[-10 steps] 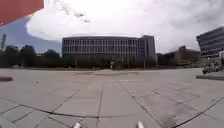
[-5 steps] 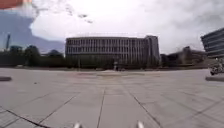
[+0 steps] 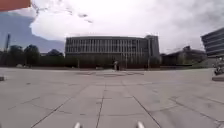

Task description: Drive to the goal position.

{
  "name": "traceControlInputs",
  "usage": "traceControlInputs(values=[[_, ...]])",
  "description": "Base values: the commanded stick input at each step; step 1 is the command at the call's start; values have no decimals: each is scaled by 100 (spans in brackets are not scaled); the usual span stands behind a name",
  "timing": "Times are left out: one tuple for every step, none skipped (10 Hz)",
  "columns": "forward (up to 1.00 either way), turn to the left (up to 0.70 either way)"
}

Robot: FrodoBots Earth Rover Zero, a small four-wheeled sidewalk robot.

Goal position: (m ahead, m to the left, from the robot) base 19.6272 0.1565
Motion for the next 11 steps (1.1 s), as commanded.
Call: traceControlInputs(values=[[70,0],[70,0],[70,0],[70,0],[70,0],[70,0],[70,0],[70,0],[70,0],[70,0],[70,0]])
